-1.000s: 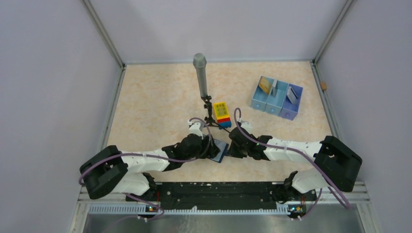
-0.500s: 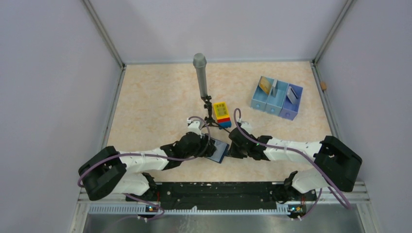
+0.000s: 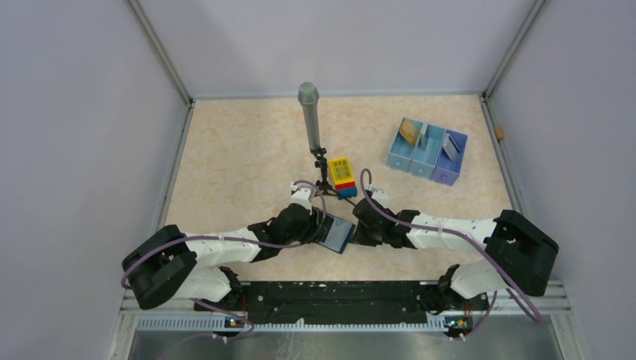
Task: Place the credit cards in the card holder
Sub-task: Insert the credit card into the card holder.
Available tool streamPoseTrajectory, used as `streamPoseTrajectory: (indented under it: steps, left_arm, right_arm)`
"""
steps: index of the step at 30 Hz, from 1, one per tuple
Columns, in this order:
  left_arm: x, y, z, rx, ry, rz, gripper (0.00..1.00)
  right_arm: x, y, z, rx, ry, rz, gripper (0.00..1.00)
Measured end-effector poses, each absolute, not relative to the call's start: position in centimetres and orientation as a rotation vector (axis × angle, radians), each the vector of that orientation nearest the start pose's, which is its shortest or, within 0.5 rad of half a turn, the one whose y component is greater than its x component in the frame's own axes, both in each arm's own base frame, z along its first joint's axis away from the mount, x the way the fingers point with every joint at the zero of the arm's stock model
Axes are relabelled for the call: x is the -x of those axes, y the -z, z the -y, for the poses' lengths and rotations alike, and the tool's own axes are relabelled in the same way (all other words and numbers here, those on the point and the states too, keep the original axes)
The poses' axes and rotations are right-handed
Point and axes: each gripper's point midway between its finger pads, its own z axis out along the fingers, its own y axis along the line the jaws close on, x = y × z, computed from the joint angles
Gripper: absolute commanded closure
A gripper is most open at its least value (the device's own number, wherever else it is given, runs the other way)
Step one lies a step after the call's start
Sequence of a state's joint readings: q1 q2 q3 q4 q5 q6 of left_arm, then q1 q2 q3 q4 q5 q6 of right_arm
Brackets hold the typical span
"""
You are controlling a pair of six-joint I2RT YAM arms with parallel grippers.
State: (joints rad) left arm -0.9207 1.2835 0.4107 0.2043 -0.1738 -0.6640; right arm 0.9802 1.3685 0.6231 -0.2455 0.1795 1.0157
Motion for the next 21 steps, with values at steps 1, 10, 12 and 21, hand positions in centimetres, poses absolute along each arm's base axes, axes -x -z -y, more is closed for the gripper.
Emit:
streamPoseTrajectory:
  steps: [1, 10, 12, 21]
  left_arm:
    - [-20.1, -3.6, 25.5, -0.205, 0.652, -2.305, 0.60]
    - [-20.1, -3.2, 25.6, -0.231, 0.656, -2.311, 0.76]
    - [-20.1, -3.2, 25.7, -0.236, 0.667, -2.310, 0.76]
    - [-20.3, -3.1, 26.6, -0.247, 0.738, -2.304, 0.80]
  right_arm:
    - [-16.8, -2.6, -25.7, -0.116, -0.528, -2.631, 1.00]
    - [-16.6, -2.1, -25.4, -0.107, -0.487, -2.651, 1.00]
    - [-16.6, -2.2, -25.3, -0.107, -0.481, -2.652, 1.00]
    - [-16.5, -2.0, -25.0, -0.107, -0.459, -2.657, 1.00]
